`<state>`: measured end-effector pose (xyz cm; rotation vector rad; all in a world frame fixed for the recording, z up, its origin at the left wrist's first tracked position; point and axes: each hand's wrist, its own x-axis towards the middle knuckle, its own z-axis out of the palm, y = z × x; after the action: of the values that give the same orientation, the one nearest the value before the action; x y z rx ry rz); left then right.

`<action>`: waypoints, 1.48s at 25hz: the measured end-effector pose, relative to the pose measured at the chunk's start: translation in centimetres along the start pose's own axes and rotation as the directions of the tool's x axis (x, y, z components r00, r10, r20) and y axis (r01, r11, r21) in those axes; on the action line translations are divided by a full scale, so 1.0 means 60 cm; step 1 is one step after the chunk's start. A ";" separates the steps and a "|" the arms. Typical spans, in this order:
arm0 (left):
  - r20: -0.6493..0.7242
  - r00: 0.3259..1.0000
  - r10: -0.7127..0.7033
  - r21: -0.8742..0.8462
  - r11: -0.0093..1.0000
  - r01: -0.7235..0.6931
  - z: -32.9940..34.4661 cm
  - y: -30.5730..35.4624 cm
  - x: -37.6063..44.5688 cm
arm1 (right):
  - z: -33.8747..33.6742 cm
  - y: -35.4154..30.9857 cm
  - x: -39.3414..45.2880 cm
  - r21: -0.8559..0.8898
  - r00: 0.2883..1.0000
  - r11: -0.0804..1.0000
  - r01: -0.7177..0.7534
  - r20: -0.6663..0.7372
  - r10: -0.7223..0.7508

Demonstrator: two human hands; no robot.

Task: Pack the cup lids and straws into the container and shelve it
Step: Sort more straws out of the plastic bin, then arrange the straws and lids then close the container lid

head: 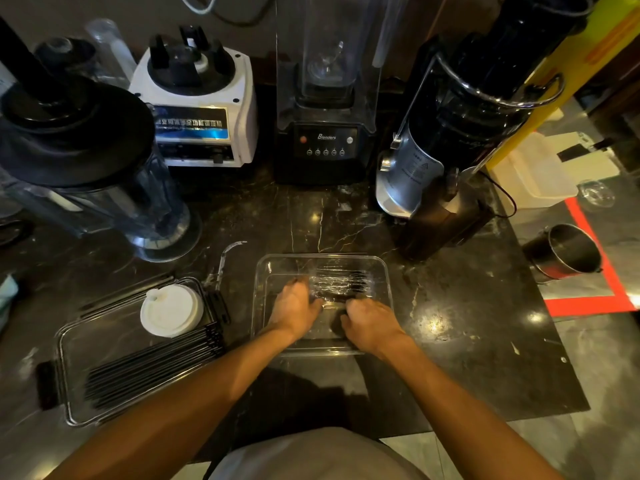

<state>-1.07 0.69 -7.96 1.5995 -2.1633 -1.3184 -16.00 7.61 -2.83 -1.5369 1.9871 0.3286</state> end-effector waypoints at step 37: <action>-0.387 0.895 -0.222 -0.229 0.963 0.140 -0.289 -0.188 -0.223 | -0.042 -0.314 -0.003 0.029 0.785 0.803 0.596 -0.233 -0.574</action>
<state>22.41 1.64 -0.66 1.8351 -1.6201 -1.0743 0.97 0.77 2.33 -2.0921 1.5218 -0.2039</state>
